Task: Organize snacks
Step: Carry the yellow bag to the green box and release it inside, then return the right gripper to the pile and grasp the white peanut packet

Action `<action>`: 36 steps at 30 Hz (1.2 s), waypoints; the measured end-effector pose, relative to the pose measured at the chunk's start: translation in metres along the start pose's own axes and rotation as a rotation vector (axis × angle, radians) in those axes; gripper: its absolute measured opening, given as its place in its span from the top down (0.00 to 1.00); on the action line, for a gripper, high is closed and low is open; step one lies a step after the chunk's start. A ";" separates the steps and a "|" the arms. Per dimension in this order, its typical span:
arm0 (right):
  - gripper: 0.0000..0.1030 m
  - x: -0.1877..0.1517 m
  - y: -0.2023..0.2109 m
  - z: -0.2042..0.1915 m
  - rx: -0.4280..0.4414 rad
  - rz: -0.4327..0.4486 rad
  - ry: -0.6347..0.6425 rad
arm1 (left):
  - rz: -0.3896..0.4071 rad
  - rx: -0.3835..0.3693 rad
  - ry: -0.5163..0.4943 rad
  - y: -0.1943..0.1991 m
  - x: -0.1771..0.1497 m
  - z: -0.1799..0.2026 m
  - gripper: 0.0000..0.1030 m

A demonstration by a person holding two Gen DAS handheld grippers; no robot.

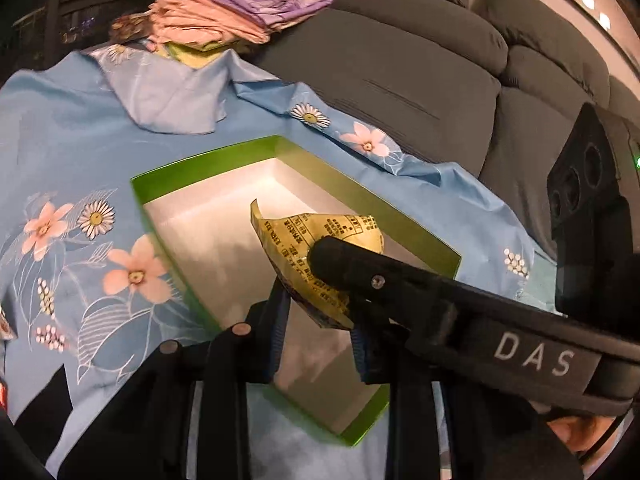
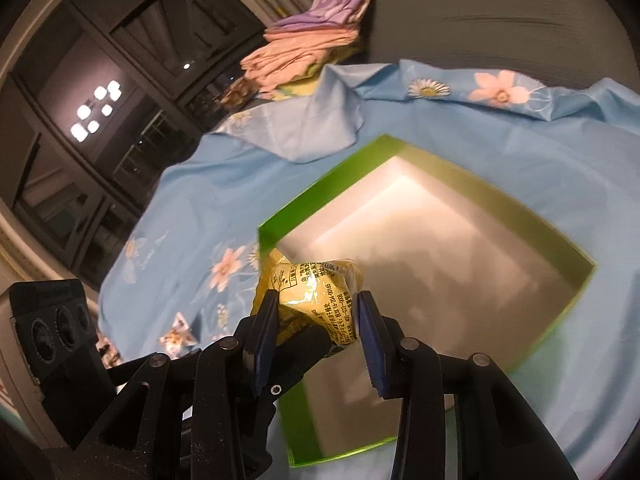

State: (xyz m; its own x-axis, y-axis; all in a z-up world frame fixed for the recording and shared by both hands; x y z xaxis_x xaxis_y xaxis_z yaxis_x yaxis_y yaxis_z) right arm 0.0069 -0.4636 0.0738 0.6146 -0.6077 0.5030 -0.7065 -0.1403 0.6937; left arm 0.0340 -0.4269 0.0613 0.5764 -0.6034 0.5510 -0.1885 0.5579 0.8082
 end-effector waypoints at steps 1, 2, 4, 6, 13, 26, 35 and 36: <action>0.60 0.000 0.003 0.005 -0.010 0.005 0.000 | -0.002 0.003 -0.003 -0.001 0.000 0.003 0.73; 0.60 0.001 0.002 0.006 -0.018 0.011 -0.003 | -0.001 0.010 -0.006 -0.002 0.001 0.003 0.73; 0.60 0.001 0.003 0.013 -0.014 0.014 -0.008 | -0.009 0.016 -0.007 -0.005 0.000 0.004 0.73; 0.60 0.001 -0.003 0.016 -0.019 -0.005 -0.023 | -0.029 0.014 0.002 -0.011 -0.002 0.001 0.73; 0.31 -0.004 0.002 0.012 -0.149 0.007 -0.002 | -0.015 0.143 0.020 -0.010 0.001 -0.005 0.07; 0.05 -0.011 0.006 -0.019 -0.085 -0.012 0.039 | 0.064 0.203 0.071 0.044 -0.019 -0.033 0.01; 0.01 -0.048 -0.030 -0.104 -0.004 -0.096 0.229 | 0.178 0.167 0.410 0.126 -0.106 -0.132 0.01; 0.01 -0.055 -0.037 -0.119 0.023 -0.110 0.253 | 0.196 0.194 0.432 0.135 -0.118 -0.142 0.01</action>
State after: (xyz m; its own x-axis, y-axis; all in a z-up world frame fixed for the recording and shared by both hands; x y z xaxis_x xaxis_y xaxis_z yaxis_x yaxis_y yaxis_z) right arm 0.0409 -0.3318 0.0814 0.7539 -0.3734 0.5406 -0.6370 -0.2140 0.7406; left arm 0.0540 -0.1995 0.0756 0.7837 -0.1851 0.5929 -0.4462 0.4962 0.7448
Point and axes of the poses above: each gripper's, at about its wrist camera, not at the fingertips, and y roughly against the way its jaws point, z to its right, x to its top, the point moved 6 cm from there along -y, roughly the way its jaws point, and after that the axes turned 13 degrees about -z, right-handed, at the moved point
